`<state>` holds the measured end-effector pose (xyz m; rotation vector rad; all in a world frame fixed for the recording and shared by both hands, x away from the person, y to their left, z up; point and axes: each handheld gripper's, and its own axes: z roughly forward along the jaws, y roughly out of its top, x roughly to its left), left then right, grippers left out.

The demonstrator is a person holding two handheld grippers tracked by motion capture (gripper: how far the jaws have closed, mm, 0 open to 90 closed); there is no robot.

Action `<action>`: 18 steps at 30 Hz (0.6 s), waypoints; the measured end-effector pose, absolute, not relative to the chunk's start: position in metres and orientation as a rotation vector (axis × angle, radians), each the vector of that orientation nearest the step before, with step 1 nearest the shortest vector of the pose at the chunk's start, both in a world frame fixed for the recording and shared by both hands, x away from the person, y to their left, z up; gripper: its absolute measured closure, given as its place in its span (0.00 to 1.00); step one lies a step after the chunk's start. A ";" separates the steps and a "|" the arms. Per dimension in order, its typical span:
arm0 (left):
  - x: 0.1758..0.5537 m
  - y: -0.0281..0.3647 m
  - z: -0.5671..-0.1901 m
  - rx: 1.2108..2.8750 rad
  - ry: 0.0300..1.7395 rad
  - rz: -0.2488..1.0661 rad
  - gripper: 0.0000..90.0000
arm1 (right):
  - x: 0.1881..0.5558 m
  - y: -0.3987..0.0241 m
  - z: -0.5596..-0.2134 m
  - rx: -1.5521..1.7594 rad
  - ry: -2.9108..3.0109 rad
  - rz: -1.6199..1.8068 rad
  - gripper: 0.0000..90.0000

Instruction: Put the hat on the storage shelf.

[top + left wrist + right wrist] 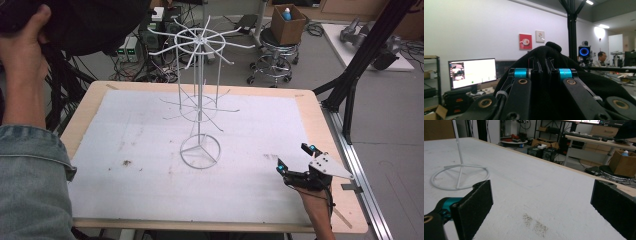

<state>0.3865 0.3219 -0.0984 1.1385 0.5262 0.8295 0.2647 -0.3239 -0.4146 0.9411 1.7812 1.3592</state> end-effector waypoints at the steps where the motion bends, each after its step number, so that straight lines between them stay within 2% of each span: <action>1: 0.387 0.320 -0.097 1.133 0.525 0.820 0.95 | 0.265 -0.324 -0.415 0.941 1.778 1.359 0.04; 18: 0.404 0.285 -0.089 1.223 0.525 0.697 0.95 | 0.265 -0.324 -0.415 0.940 1.775 1.359 0.04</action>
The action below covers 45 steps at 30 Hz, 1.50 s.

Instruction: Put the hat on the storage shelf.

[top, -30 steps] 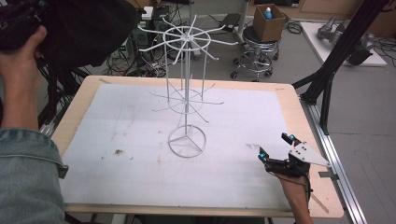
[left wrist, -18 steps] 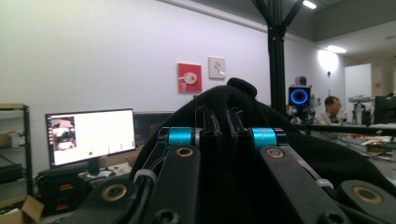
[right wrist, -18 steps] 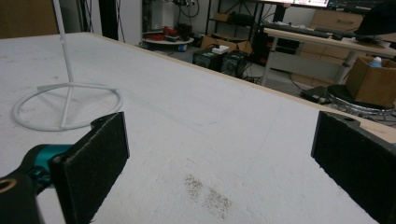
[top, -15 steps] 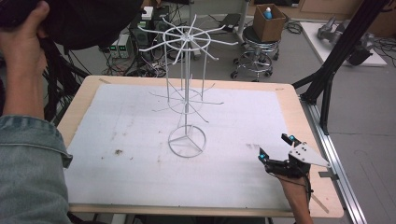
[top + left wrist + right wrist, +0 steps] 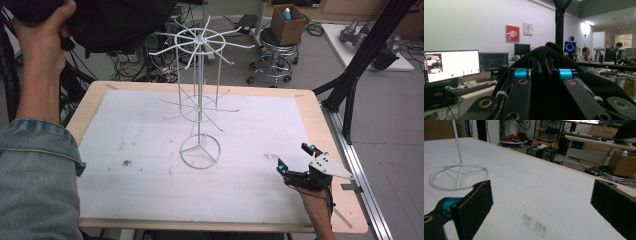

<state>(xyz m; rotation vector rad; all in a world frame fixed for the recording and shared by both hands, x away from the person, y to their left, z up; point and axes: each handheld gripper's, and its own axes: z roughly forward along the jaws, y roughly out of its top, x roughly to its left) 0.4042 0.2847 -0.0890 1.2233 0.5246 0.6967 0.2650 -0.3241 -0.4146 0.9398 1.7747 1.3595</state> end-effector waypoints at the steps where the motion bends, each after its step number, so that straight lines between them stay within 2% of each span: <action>1: 0.405 0.283 -0.089 1.228 0.528 0.692 0.95 | 0.265 -0.324 -0.415 0.939 1.776 1.353 0.04; 21: 0.418 0.268 -0.098 1.320 0.559 0.571 0.94 | 0.265 -0.323 -0.414 0.930 1.776 1.351 0.04; 45: 0.403 0.282 -0.150 1.362 0.567 0.501 0.90 | 0.270 -0.320 -0.414 0.917 1.773 1.355 0.05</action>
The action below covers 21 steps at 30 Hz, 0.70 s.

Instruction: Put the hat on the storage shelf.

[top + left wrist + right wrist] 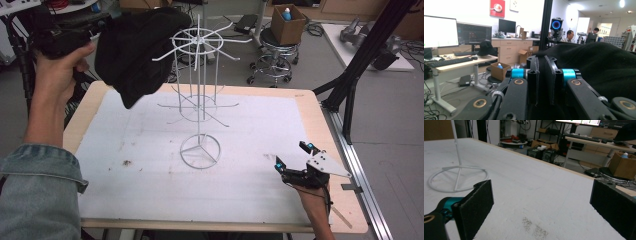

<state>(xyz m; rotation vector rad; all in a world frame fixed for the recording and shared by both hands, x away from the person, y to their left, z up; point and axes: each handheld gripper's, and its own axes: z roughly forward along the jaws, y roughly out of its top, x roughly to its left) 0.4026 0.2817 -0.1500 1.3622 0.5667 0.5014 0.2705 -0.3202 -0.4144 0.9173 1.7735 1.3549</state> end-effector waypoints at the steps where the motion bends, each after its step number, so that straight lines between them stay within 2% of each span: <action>1: 0.402 0.282 -0.152 1.348 0.564 0.488 0.91 | 0.271 -0.321 -0.414 0.926 1.770 1.361 0.05; 9: 0.398 0.283 -0.164 1.374 0.585 0.515 0.90 | 0.275 -0.322 -0.413 0.934 1.746 1.388 0.05; 21: 0.383 0.291 -0.185 1.417 0.641 0.631 0.79 | 0.280 -0.321 -0.413 0.948 1.732 1.395 0.05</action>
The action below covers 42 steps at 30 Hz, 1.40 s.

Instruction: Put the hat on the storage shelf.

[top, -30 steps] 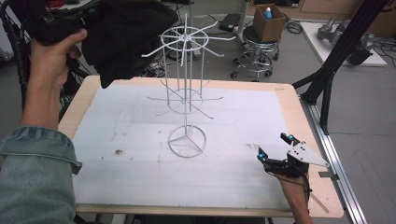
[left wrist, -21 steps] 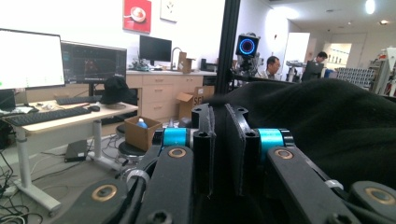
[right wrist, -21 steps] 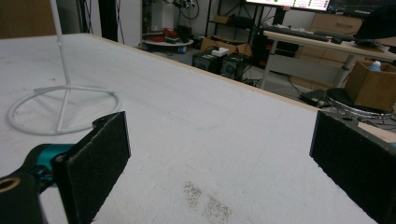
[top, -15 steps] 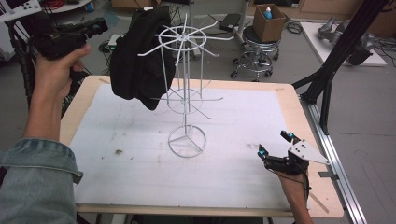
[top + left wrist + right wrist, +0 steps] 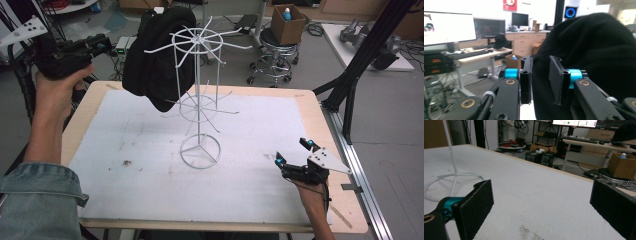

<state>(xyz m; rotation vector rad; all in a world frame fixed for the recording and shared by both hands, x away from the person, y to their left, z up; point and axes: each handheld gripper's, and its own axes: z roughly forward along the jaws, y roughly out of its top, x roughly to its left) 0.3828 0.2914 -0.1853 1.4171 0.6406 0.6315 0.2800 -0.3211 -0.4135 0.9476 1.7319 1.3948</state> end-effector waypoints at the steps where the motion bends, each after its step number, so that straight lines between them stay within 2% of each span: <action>1: 0.381 0.292 -0.187 1.417 0.646 0.641 0.78 | 0.280 -0.321 -0.414 0.953 1.728 1.391 0.05; 5: 0.373 0.294 -0.196 1.431 0.677 0.695 0.68 | 0.285 -0.323 -0.414 0.986 1.707 1.397 0.04; 14: 0.354 0.300 -0.217 1.450 0.721 0.790 0.57 | 0.292 -0.321 -0.413 1.015 1.694 1.414 0.04; 22: 0.341 0.307 -0.240 1.426 0.797 0.825 0.41 | 0.299 -0.316 -0.412 1.022 1.700 1.424 0.04; 28: 0.332 0.311 -0.259 1.417 0.857 0.866 0.32 | 0.303 -0.312 -0.412 1.024 1.709 1.427 0.04; 42: 0.316 0.315 -0.304 1.427 0.914 0.922 0.27 | 0.307 -0.309 -0.412 1.036 1.710 1.428 0.04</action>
